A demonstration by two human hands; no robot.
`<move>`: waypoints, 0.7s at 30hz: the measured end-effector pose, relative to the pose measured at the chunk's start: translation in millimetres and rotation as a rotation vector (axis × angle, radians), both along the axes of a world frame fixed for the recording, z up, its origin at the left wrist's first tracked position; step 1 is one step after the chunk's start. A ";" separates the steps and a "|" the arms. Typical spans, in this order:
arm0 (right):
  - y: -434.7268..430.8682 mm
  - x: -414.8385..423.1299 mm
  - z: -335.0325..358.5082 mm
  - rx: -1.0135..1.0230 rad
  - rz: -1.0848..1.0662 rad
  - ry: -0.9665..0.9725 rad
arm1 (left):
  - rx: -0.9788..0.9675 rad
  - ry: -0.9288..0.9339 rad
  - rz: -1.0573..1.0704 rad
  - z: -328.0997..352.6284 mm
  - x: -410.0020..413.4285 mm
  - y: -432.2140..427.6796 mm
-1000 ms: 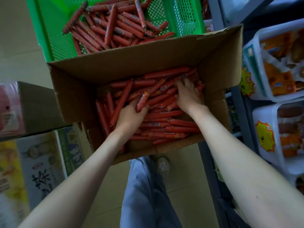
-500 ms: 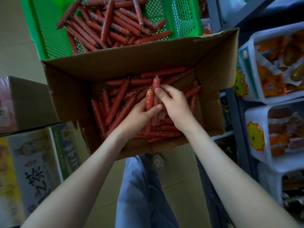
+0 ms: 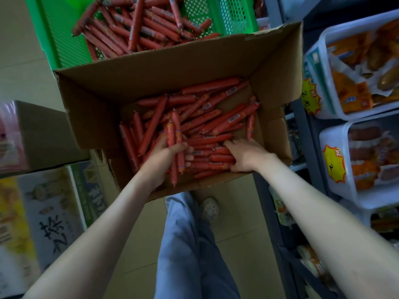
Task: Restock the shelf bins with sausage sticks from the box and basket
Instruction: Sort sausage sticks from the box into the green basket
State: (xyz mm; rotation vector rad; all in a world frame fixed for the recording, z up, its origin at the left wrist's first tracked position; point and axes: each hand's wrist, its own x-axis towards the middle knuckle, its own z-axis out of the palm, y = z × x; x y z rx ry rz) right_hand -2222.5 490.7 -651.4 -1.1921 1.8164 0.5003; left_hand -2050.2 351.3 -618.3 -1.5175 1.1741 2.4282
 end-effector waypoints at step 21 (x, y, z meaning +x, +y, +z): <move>2.8 37.3 12.6 -0.442 -0.107 -0.052 | 0.010 -0.021 0.120 -10.6 26.5 -4.1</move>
